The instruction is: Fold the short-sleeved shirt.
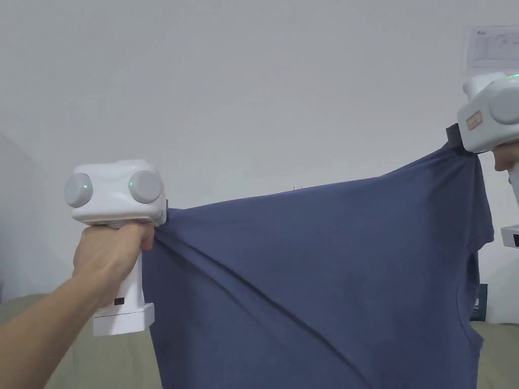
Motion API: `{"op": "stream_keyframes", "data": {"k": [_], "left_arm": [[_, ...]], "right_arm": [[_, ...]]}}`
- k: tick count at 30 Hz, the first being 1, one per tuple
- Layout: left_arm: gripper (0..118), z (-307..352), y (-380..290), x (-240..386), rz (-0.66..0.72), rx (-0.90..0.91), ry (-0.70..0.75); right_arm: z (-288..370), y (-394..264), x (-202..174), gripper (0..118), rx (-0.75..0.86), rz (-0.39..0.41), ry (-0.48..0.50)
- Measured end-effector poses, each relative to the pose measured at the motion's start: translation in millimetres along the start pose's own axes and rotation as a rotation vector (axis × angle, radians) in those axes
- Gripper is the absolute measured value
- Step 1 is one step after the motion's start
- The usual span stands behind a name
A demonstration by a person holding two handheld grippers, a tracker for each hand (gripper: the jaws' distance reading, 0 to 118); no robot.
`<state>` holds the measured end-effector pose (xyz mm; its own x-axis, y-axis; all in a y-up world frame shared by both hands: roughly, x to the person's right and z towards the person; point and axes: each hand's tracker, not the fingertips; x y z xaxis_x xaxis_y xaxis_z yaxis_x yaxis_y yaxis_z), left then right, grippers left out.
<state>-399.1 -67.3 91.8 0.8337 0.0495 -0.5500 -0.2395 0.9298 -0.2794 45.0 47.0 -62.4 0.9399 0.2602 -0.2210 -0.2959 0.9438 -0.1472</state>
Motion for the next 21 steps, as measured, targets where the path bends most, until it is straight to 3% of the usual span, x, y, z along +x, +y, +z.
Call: {"op": "stream_keyframes", "data": {"k": [3,5,11,12,13,17,21], "left_arm": [[5,-14.2,-16.6,1.8,-0.006,-0.007,0.007],[5,-25.9,-34.8,1.9,-0.04,-0.04,0.033],[5,-46.9,-139.4,-12.5,-0.122,-0.184,0.022],[5,-47.4,-165.6,-18.1,-0.141,-0.213,0.017],[5,-45.0,-190.4,-24.2,-0.142,-0.243,0.009],[5,-31.3,-280.9,-52.5,-0.201,-0.349,-0.014],[5,3.0,-349.0,-88.1,-0.151,-0.46,-0.055]], "right_arm": [[-12.4,-21.0,-9.4,2,-0.022,0.018,0.007],[-19.0,-46.9,-15.2,2,-0.043,-0.014,0.026],[-8.6,-188.8,-41.0,2,-0.244,-0.071,0.107],[0.2,-219.7,-45.1,2,-0.263,-0.101,0.129],[10.1,-245.7,-51.1,2,-0.318,-0.065,0.145],[63.5,-345.7,-62.2,2,-0.407,-0.127,0.237],[137.5,-420.6,-66.9,2,-0.485,-0.188,0.274]]}}
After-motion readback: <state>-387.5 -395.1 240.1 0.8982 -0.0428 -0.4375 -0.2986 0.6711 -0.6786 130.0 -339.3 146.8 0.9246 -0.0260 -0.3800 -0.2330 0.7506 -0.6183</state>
